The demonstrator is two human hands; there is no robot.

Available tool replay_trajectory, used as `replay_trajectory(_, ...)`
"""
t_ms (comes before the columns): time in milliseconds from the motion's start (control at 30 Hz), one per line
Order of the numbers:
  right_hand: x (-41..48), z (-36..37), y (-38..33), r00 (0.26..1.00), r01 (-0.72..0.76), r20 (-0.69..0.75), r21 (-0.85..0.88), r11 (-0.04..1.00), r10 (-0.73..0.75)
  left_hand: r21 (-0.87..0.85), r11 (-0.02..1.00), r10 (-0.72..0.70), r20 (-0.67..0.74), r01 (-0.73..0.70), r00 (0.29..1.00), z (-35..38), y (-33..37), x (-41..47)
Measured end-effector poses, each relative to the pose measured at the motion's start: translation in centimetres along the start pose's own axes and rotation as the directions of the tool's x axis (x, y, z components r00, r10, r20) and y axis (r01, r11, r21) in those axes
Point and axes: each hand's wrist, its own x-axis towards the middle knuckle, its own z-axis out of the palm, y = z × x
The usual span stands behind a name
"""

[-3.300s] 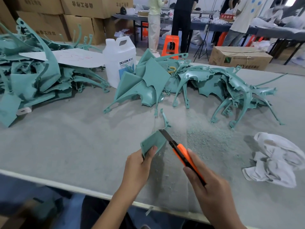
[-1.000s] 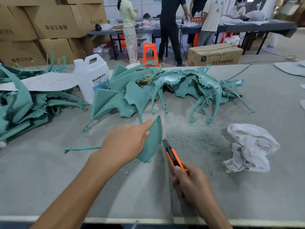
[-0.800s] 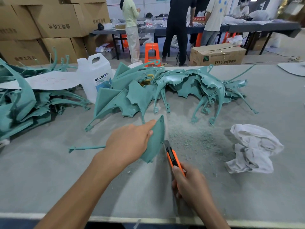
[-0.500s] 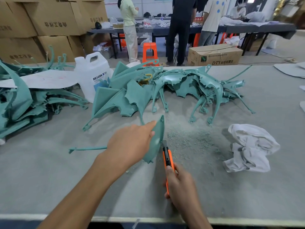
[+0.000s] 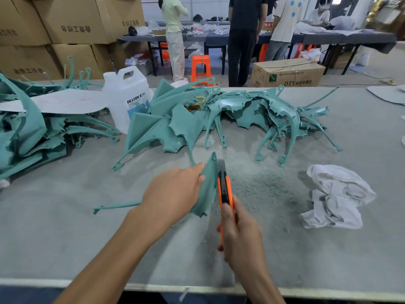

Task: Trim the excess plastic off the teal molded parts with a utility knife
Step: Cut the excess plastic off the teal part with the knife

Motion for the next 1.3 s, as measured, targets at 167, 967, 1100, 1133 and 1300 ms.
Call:
replay_trajectory(167,2.0,-1.2,-4.3,0.991,0.134,-0.038,0.217,0.967,-0.129,0.0,1.0,-0.002,-0.003,0.002,1.0,-0.2,0.2,-0.2)
replay_trajectory(967,0.0,0.3,2.9,0.99,-0.144,0.003,0.056,0.988,0.144,0.031,0.999,-0.019,-0.025,0.02,0.999,0.5,0.1,-1.2)
replay_trajectory(1100,2.3,-0.8,-1.5,0.997,0.05,0.04,0.26,0.964,-0.062,0.023,1.0,0.006,-0.022,-0.005,1.0,0.3,-0.1,-1.4)
replay_trajectory(1133,3.0,-1.3,-2.3,0.997,0.056,0.027,0.313,0.948,-0.068,0.034,0.999,0.013,-0.016,-0.012,1.0,0.2,-0.3,-1.4)
replay_trajectory(1300,5.0,-4.0,-2.3,0.996,-0.011,-0.084,0.294,0.956,0.037,0.05,0.99,0.139,-0.083,-0.135,0.987,-0.6,-2.2,-1.7)
